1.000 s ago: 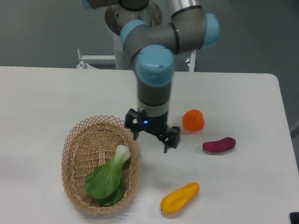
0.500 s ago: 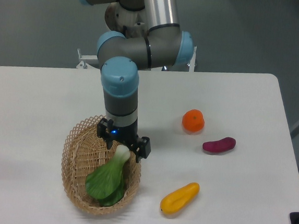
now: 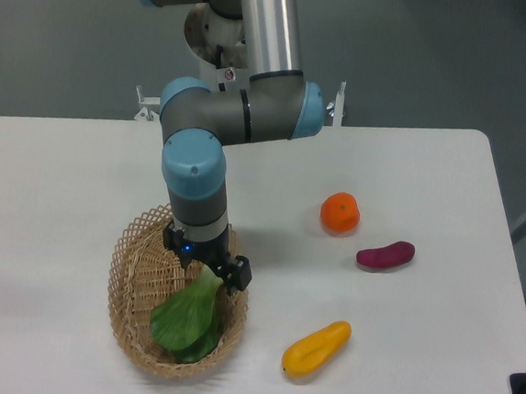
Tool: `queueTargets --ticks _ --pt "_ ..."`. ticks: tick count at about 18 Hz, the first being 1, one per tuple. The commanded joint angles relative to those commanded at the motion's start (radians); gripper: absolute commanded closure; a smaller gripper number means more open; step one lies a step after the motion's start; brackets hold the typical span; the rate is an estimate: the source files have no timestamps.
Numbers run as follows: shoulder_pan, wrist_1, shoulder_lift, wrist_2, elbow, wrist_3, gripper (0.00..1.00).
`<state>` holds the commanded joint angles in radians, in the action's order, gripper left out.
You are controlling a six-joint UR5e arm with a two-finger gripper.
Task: Pick up the green vegetable from the basket
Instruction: 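Lower the gripper into the basket around the bok choy leaves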
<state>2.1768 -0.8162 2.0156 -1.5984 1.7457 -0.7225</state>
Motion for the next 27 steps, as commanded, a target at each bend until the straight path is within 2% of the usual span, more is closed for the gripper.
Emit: queueTargets --ticks 4,13,16,17,22,24,25,27 --pt "-0.011 0.028 0.023 -0.006 0.005 0.002 0.0" --pt "-0.018 0.029 0.037 -0.008 0.006 0.003 0.0" --pt "-0.02 0.031 0.038 -0.066 0.006 0.0 0.01" --pt "-0.022 0.032 0.041 -0.078 0.005 0.0 0.05" --pt "-0.022 0.043 0.035 -0.077 0.002 0.0 0.46" --pt "-0.022 0.045 0.034 -0.077 0.003 -0.003 0.59" --pt "-0.022 0.045 0.034 -0.077 0.002 -0.006 0.63" --pt "-0.022 0.045 0.031 -0.077 0.0 -0.011 0.64"
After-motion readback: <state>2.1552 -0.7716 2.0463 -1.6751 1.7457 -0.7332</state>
